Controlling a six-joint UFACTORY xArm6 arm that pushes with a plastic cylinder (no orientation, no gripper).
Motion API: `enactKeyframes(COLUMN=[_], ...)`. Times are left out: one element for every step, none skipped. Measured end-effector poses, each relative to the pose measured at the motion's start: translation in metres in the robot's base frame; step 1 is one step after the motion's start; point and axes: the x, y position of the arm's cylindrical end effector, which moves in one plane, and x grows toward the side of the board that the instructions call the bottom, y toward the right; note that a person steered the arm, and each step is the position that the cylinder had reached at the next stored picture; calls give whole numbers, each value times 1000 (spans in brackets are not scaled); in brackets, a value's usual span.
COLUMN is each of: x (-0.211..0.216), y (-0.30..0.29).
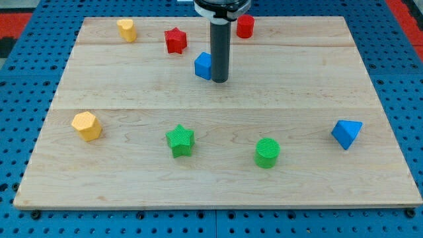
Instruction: Move the blue cube closer to the red star
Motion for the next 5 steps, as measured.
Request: enactKeyframes(x=[0, -17, -33, -24, -30], y=[-19, -28, -17, -29, -48])
